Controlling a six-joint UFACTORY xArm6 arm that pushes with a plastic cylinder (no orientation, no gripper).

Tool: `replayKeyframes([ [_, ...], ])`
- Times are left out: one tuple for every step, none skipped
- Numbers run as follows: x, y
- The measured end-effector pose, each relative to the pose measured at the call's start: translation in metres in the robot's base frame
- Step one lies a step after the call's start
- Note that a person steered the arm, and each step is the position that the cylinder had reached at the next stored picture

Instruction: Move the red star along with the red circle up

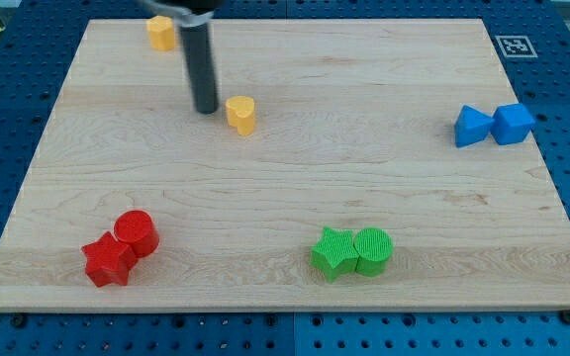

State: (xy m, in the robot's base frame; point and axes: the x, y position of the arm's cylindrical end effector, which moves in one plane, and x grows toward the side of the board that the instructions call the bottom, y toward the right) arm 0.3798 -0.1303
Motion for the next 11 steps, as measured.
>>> replayKeyframes([
  [0.040,-0.068],
  [0.139,-0.082],
  [0.232,-0.098],
  [0.239,-0.094],
  [0.239,-0.049],
  [0.238,-0.029],
  [0.228,-0.032],
  [0.206,-0.034],
  [0.188,-0.034],
  [0.165,-0.029],
  [0.152,-0.018],
])
